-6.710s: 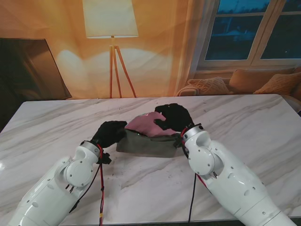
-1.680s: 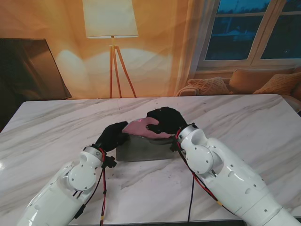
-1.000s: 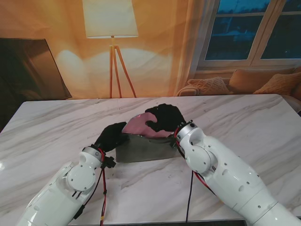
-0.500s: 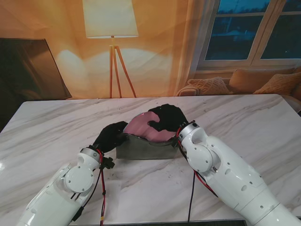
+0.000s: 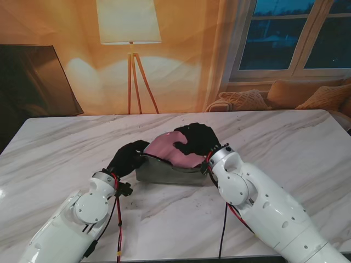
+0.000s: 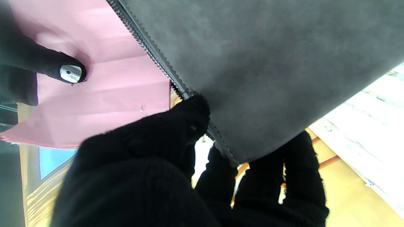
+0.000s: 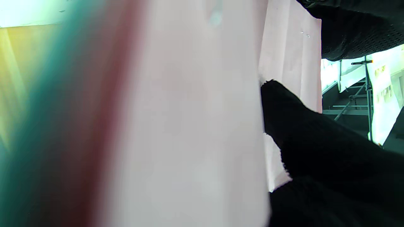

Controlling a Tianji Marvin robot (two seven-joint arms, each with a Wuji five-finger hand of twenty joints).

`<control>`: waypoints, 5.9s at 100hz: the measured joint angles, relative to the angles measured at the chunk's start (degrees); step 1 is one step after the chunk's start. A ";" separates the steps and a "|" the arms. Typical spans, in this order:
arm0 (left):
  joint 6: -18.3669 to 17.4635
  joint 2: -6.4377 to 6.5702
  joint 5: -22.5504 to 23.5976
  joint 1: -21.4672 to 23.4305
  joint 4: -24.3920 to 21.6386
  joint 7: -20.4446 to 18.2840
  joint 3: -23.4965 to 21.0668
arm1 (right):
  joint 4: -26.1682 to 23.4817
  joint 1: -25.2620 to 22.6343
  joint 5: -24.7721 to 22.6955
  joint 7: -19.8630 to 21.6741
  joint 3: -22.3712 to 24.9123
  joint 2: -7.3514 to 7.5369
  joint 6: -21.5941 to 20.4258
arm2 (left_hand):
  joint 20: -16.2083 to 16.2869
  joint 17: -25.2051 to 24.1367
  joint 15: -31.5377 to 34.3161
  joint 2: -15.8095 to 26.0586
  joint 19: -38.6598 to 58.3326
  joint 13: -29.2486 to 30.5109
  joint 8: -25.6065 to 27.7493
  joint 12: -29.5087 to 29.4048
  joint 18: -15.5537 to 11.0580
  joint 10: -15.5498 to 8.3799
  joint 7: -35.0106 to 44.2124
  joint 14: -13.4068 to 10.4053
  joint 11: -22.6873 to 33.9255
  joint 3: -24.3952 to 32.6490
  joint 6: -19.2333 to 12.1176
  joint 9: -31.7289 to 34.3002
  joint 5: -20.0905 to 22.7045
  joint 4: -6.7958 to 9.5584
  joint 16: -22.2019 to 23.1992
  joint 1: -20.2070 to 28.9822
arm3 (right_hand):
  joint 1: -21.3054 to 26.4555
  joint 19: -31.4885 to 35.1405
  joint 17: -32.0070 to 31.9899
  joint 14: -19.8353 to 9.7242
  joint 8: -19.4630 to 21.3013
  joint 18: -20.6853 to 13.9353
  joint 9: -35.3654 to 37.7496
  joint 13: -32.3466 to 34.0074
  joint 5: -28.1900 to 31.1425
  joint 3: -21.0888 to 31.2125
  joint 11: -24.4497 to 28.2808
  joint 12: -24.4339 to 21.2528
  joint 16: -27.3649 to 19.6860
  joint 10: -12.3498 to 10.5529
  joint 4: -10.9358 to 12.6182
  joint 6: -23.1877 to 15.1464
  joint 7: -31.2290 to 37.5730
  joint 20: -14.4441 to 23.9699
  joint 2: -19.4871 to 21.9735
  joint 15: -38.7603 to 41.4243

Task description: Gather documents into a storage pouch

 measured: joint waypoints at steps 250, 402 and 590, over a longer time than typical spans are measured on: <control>3.74 -0.29 -0.16 2.89 -3.46 -0.79 -5.41 | 3.50 6.58 -8.13 1.56 -6.30 1.05 3.31 | 1.24 -5.62 -10.69 3.14 -4.09 -11.20 -3.16 -6.00 -3.04 -0.68 -11.47 -0.83 -4.33 -4.01 0.61 -14.69 -12.18 1.37 -2.95 -7.79 | -0.34 0.99 4.31 -0.70 -1.92 -0.18 -0.12 0.48 0.06 1.50 2.79 3.44 3.41 -0.40 0.00 -0.06 0.95 -1.97 -1.49 3.04; 11.04 -1.52 -12.41 -6.07 8.20 -4.55 0.89 | 2.67 10.97 -6.25 11.12 -12.21 1.61 7.00 | 11.45 5.50 14.49 5.51 6.35 3.71 -2.64 17.53 1.23 2.81 7.92 0.14 8.97 -26.28 4.67 10.70 11.76 -1.36 12.77 10.41 | -13.58 0.99 0.03 -0.70 -4.59 -0.20 0.15 0.55 2.04 11.30 1.29 1.97 0.37 -0.41 0.71 4.04 -0.90 -2.15 -8.95 2.68; 7.03 -1.31 -10.88 -2.22 5.60 -3.73 -0.35 | 5.83 12.16 -3.03 9.68 -13.65 0.46 3.34 | 9.87 1.40 10.56 5.89 4.34 -0.42 -4.52 19.59 1.41 3.67 3.57 1.27 0.51 -24.91 4.96 8.83 12.45 -1.32 10.78 12.07 | -1.83 -2.53 -5.16 4.09 -0.57 2.72 0.64 -0.45 3.63 10.11 -2.46 -2.20 -6.72 3.33 -0.09 1.92 2.31 0.45 -8.41 -9.20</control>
